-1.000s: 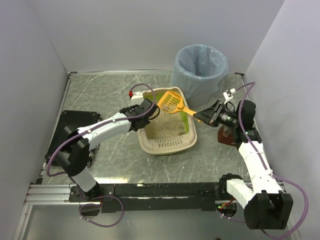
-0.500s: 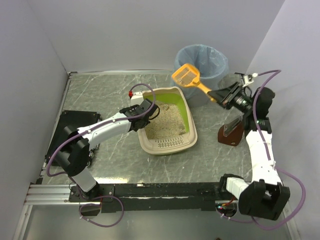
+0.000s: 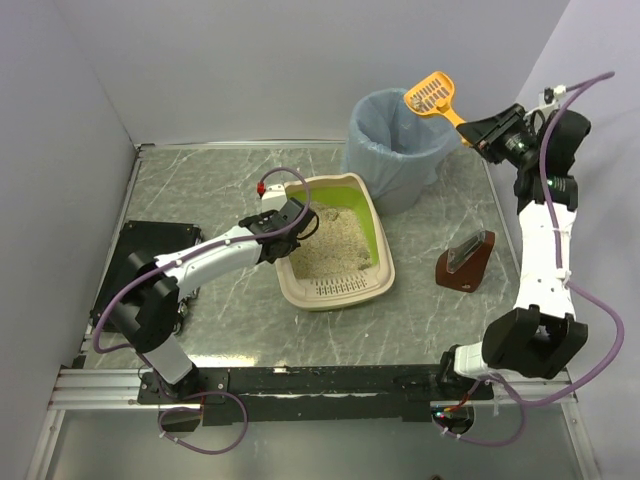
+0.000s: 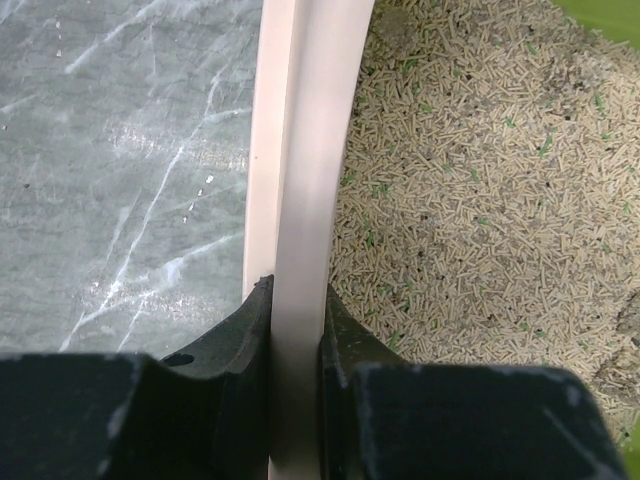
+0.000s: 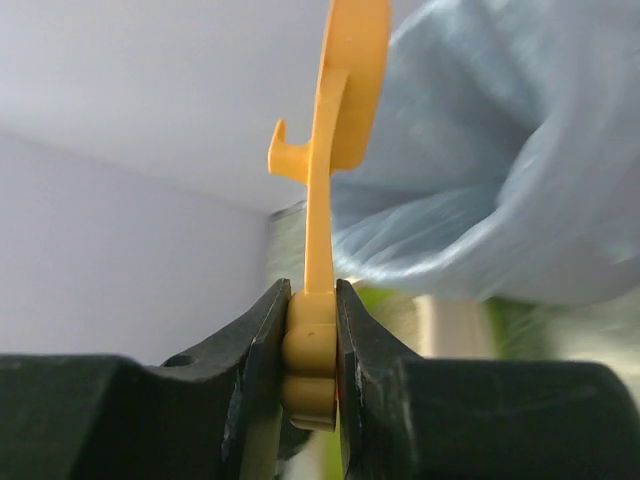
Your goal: Clean the litter box
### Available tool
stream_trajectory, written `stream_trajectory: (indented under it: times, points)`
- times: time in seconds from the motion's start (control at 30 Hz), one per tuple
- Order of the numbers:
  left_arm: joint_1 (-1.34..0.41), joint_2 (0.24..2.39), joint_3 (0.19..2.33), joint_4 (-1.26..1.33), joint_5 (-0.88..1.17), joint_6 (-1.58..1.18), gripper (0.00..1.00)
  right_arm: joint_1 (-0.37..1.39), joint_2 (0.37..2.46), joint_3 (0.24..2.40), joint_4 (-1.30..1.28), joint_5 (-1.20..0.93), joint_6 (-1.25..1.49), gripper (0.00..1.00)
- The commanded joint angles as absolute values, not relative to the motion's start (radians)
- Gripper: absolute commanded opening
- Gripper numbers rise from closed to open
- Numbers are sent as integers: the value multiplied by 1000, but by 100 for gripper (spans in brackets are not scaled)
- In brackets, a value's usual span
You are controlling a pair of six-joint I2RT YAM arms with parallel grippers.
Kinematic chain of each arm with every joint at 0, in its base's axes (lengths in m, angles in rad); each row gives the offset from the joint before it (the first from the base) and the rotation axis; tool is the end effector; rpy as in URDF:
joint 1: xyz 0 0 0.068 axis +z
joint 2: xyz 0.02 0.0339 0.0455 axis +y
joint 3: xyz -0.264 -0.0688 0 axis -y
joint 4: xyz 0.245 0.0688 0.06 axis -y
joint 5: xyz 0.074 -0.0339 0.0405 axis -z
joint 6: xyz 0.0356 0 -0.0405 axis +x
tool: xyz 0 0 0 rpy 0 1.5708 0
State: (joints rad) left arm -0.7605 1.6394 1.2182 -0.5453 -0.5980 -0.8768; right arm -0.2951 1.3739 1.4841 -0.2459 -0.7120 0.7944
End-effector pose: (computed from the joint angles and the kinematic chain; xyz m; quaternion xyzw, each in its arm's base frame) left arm 0.2637 -0.2233 0.2464 -0.1405 0.9057 -0.0155 0.3996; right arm 0.2989 -0.0665 0.4453 0.1699 0.7227 0.4067 0.5323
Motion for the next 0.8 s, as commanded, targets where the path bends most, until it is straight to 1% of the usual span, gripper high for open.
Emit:
stream_trajectory:
  times: [0.0,0.03,0.07,0.1,0.13,0.17,0.2,0.27,0.3,0.37,0.47,0.53,0.6,0.67,0.77]
  points:
    - [-759,1529,1236,-269,-552,-925,1,-256,1443,1626,-467,-587,488,0]
    - [-761,1528,1232,-268,-552,-925,1,-223,1471,1664,-510,-580,392,0]
    - [-761,1528,1233,-271,-551,-925,1,-201,1503,1765,-564,-504,343,0]
    - [-761,1529,1235,-288,-558,-927,1,-166,1564,1820,-627,-465,207,0]
    - [-761,1531,1236,-294,-564,-930,1,-129,1594,1872,-728,-407,155,0]
    - [-761,1529,1238,-299,-569,-930,1,-53,1618,1953,-768,-242,122,0]
    - [-759,1528,1236,-308,-578,-933,1,-25,1652,1982,-790,-183,60,0]
    - [-761,1522,1230,-308,-584,-934,1,44,1667,2028,-822,-51,35,0]
    - [-761,1519,1226,-304,-583,-934,1,54,1666,2032,-819,-13,11,0]
    - [-759,1516,1223,-301,-581,-933,1,67,1658,2040,-822,-2,8,0]
    - [-761,1519,1224,-299,-575,-925,1,103,1629,2022,-795,122,-35,0]
    - [-759,1522,1230,-304,-572,-920,1,117,1597,2010,-773,170,-54,0]
    - [-761,1525,1230,-298,-566,-916,1,120,1548,1988,-739,176,-13,0]
    - [-761,1531,1230,-293,-560,-916,1,123,1504,1947,-707,125,39,0]
    - [-759,1536,1232,-295,-554,-913,1,123,1392,1870,-651,-30,127,0]
